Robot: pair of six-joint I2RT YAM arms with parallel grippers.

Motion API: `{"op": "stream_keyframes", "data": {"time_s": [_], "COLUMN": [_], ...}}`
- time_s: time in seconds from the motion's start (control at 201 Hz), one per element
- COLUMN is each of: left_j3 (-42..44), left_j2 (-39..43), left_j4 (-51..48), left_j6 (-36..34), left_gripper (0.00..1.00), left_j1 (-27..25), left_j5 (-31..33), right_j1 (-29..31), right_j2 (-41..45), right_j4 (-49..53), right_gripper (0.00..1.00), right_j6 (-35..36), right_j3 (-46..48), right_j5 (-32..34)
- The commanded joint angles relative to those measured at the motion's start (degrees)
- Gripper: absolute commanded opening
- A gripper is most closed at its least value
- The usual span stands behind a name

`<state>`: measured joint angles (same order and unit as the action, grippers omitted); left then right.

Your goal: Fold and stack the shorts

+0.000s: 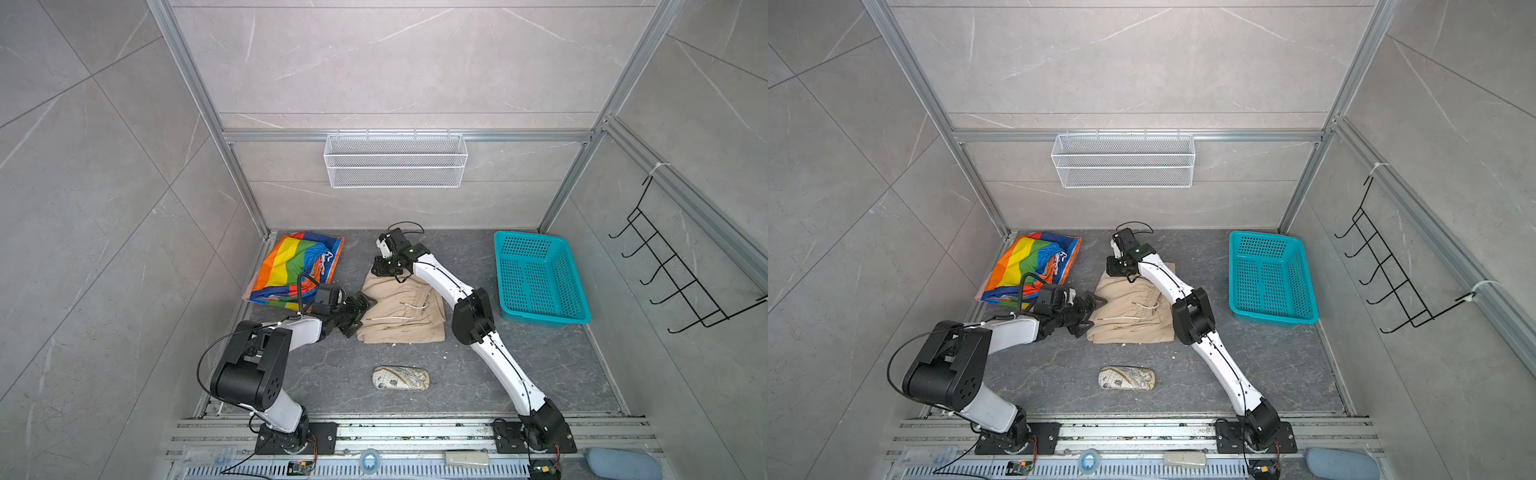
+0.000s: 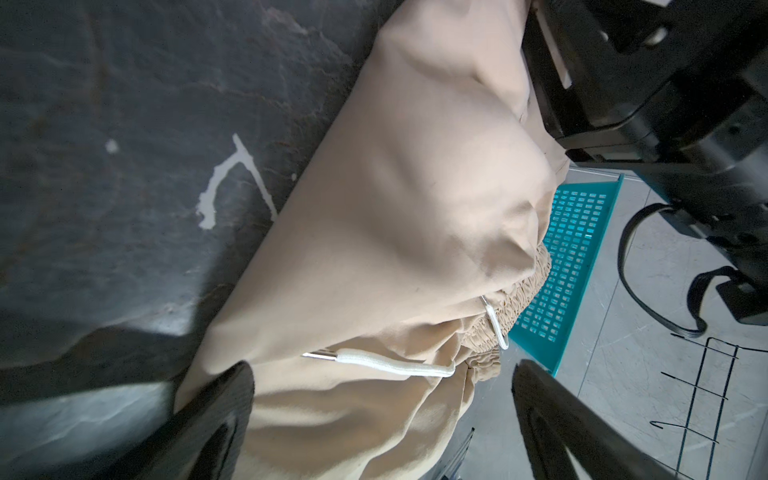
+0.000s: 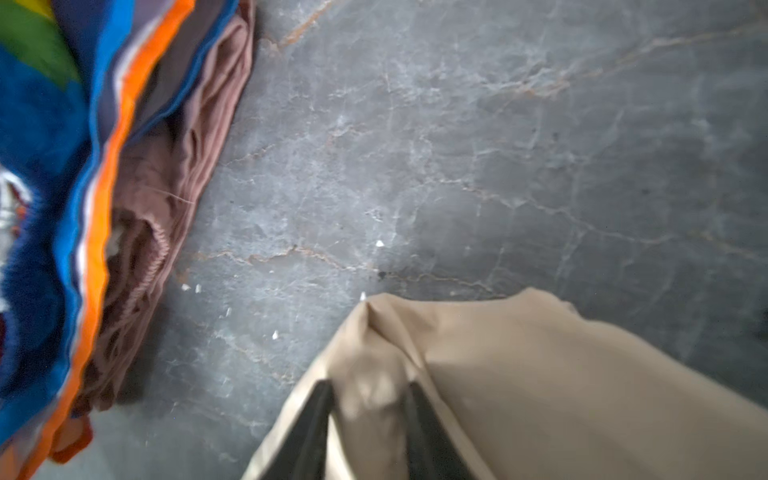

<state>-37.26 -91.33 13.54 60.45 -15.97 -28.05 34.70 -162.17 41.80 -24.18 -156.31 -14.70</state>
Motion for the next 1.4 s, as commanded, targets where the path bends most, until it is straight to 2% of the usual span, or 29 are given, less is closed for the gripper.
{"op": "stream_keyframes", "data": {"time_s": [0.0,0.279,0.478,0.613,0.807,0.977,1.106,1.276,1.39], "left_j3": [1.8,1.9,2.7,3.8,4.8,4.0,1.8,-5.9,-14.0], "left_j2": [-2.4,-3.6,-5.7,-6.0,-7.0,-6.7,-4.8,1.3,5.5], "left_j4": [-3.0,-3.3,-4.1,-4.0,-4.0,-4.7,-8.1,-18.2,-28.3], "left_j6": [-1.4,-2.2,-3.1,-3.5,-4.0,-4.6,-6.5,-13.2,-20.3], "left_gripper": [1.00,1.00,1.00,1.00,1.00,1.00,1.00,1.00,1.00], "left_j1": [0.0,0.1,0.0,-0.1,0.0,0.0,0.0,0.0,0.2], "left_j5": [0.2,0.1,-0.1,0.1,0.0,-0.1,0.3,2.3,7.2], "right_j1": [0.2,0.1,-1.0,-2.1,-3.1,-3.8,-4.8,-6.3,-7.3], "right_j2": [-2.7,-3.0,-0.6,-0.6,-5.5,-5.9,-2.6,6.0,14.5], "right_j4": [0.4,-3.0,-10.1,-17.3,-19.8,-20.7,-20.0,-14.7,-10.4], "right_gripper": [0.27,0.00,0.00,0.00,0.00,0.29,0.59,0.83,0.97], "right_j6": [-1.4,-6.6,-13.1,-18.1,-22.2,-22.4,-21.3,-17.0,-13.8], "right_j3": [-1.1,-1.5,-0.9,0.5,-4.5,-4.1,-4.7,-3.5,4.0], "right_j5": [1.6,1.6,2.5,0.1,-2.3,-5.2,-7.9,-11.3,-11.6]}}
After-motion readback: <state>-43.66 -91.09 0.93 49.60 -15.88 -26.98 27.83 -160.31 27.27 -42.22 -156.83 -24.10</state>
